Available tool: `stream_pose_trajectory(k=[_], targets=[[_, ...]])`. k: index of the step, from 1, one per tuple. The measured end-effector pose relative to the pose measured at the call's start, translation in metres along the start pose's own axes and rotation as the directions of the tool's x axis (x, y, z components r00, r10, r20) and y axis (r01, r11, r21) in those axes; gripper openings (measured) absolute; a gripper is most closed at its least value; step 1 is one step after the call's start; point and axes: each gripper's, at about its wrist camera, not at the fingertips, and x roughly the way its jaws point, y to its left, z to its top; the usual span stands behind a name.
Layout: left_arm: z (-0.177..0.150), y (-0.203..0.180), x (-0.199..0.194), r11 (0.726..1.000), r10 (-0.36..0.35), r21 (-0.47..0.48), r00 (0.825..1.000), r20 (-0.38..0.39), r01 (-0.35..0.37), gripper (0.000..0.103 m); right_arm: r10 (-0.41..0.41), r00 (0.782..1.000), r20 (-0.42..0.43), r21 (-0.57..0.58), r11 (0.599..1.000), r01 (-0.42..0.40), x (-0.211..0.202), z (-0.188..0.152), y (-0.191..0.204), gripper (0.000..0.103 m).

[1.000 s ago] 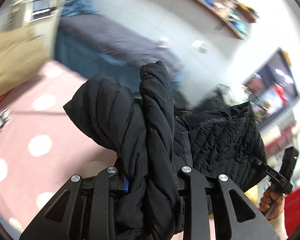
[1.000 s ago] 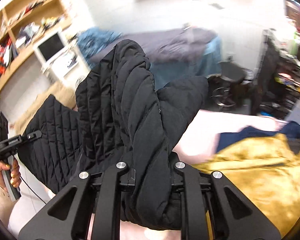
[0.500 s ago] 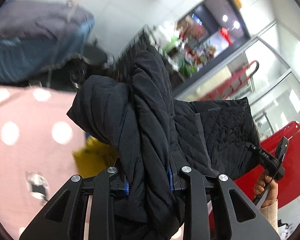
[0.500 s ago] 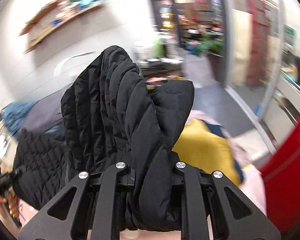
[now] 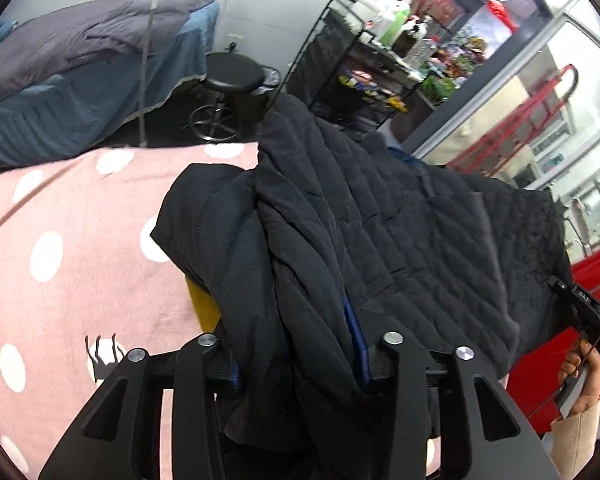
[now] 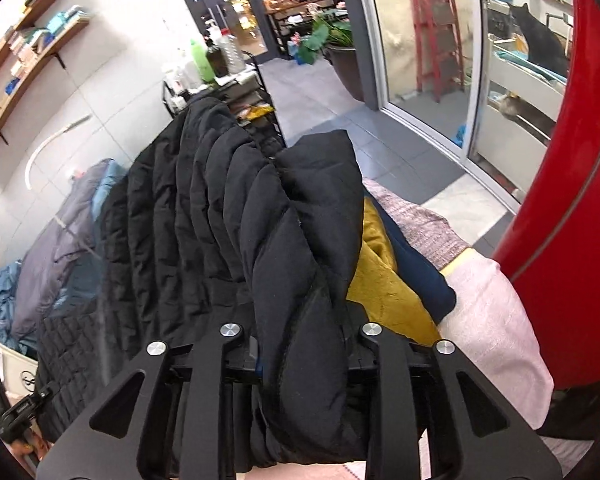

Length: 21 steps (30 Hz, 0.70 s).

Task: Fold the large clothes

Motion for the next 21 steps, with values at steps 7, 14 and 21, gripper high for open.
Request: stream_pose_trajectory(k=[7,14,21], targets=[[0.000,0.000,0.009,0.998,0.064,0.028,0.998,-0.016,-0.064,0.051,-0.054,0.999,-0.007,0.053,0.997,0.054,0.022,-0.006,-0.014,0.061],[0.001,0.013,0.011,0.993,0.118,0.006,0.993,-0.026,-0.118,0.079,-0.130,0.991,0.012,0.055,0.990,0.129,0.026,-0.012,-0.019,0.085],[0.005,0.018,-0.008,0.979,0.203,0.021,0.979,0.032,-0.204,0.084,-0.156,0.988,0.023,0.058,0.986,0.154,0.012,-0.010,-0.018,0.085]])
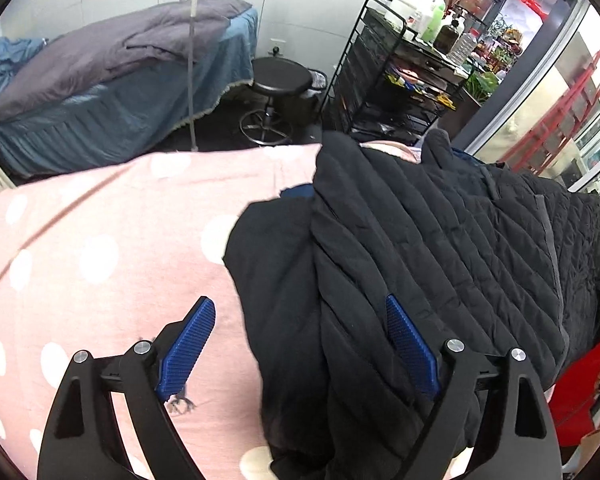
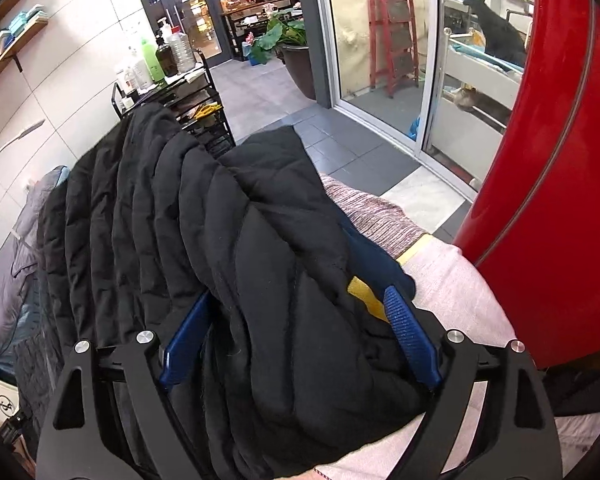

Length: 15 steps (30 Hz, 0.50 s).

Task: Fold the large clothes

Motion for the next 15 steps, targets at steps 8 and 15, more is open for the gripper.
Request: stream_pose_trajectory(k=[8,15], targets=[[-0.004,-0.011,-0.039,1.000,-0.006,0.008,0.994,0.106,0.006,0.088,-0.047,0.987,0.154,-0.094,0.994,0.062,-0.053,-0.004,0.026,0.085],[-0.030,-0.055,-0.045,0.989,-0.118,0.102,0.989,0.088,0.109,0.092,0.080,0.991,0.107,-0.293,0.955,-0.046,-0.070,-0.031,0.079,0.085]])
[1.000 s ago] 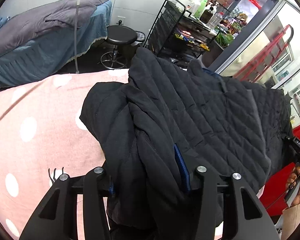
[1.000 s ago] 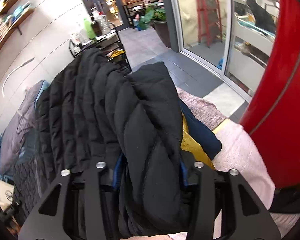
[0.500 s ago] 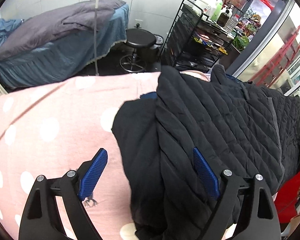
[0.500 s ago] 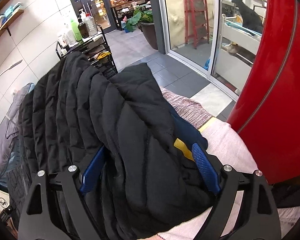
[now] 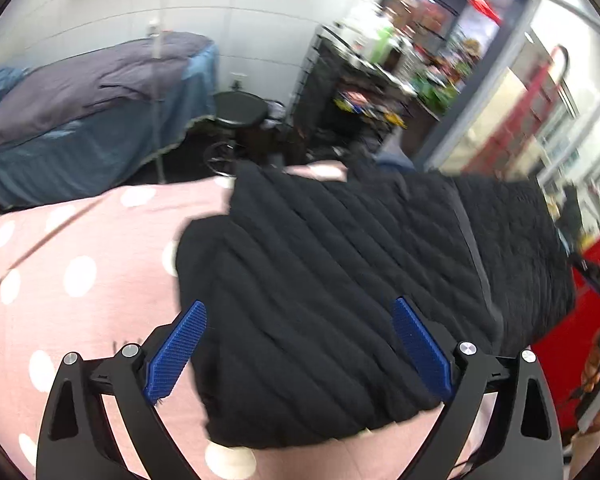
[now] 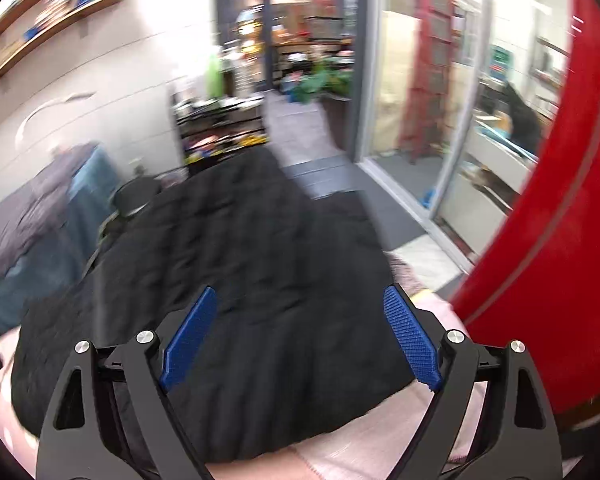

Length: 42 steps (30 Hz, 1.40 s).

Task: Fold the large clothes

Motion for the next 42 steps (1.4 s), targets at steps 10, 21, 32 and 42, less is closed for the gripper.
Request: stream_pose_trajectory(k=[10,21,32,42], targets=[[-0.025,-0.003,0.055,0.988,0.105,0.125,0.981,-0.165,-0.085,0.096,-0.055,0.962,-0.266,-0.005,0.998,0.056,0.073,-0.031,0.009,0.085],[-0.023,0.012,0.097,0.991,0.104,0.111,0.954,-0.280,-0.075,0.098,-0.036,0.936,-0.350,0.033,0.998,0.051,0.121,-0.035,-0.002,0.097],[-0.019,0.014,0.117,0.990,0.121,0.106,0.938,-0.325,-0.091,0.098,-0.091,0.926,-0.366,0.007,0.995,0.101,0.128,-0.034,0.004,0.098],[-0.009,0.011,0.117,0.991,0.115,0.099,0.930,-0.350,-0.086,0.098,-0.098,0.924,-0.370,0.009,0.994,0.108,0.128,-0.034,0.004,0.097]])
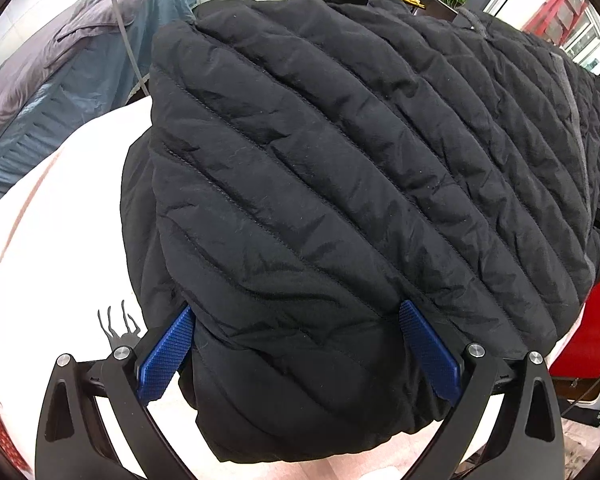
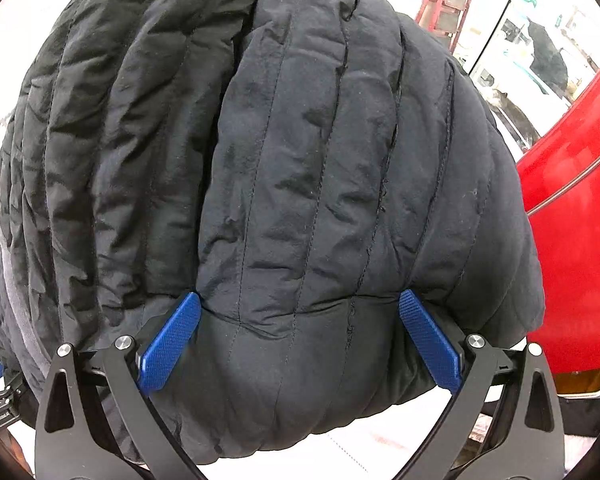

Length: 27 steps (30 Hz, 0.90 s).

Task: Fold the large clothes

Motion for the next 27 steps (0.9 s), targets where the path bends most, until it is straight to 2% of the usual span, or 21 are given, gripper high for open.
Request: stream_pose_trajectory(k=[5,8,10,13,16,20,25,27], targets=[[-0.003,0.003,-0.015,1.000,-0.008,-0.010,1.000,0.024,0.009,0.096,-0.002,1.000,0.008,0.009,1.000,0.002,-0.017,-0.011,-0.010,0.097],[-0.008,0.006,-0.027,0.998,0.012,-0.054,1.000,0.003,-0.012,0.096,-0.006,1.000,0.000,0.025,1.000,0.006,-0.028,-0.019,-0.016,0.097],[-0.011,0.008,-0.037,0.996,0.014,-0.092,1.000,-0.003,-0.015,0.096,0.022,1.000,0.018,0.039,0.999,-0.023,-0.039,-0.024,-0.014,0.097],[-0.016,0.002,-0.060,0.996,-0.012,-0.085,0.998,0.055,0.017,0.096,0.066,0.996,0.052,0.051,0.996,-0.069,-0.060,-0.035,-0.012,0.097],[-0.022,-0.018,-0.084,1.000,0.005,-0.031,0.993,0.122,-0.001,0.096,0.078,0.996,0.051,0.041,0.996,-0.080,-0.081,-0.047,-0.007,0.097],[-0.029,-0.047,-0.111,0.999,0.000,0.037,0.984,0.180,-0.007,0.096,0.049,0.997,0.058,-0.046,0.998,-0.047,-0.119,-0.057,0.016,0.097],[-0.043,-0.069,-0.120,0.997,0.014,0.073,0.983,0.182,-0.028,0.096,0.028,0.996,0.082,-0.169,0.986,-0.014,-0.155,-0.073,0.046,0.097],[-0.050,-0.074,-0.124,0.995,0.026,0.095,0.982,0.185,-0.044,0.096,-0.003,0.995,0.097,-0.219,0.975,0.025,-0.165,-0.080,0.055,0.097]])
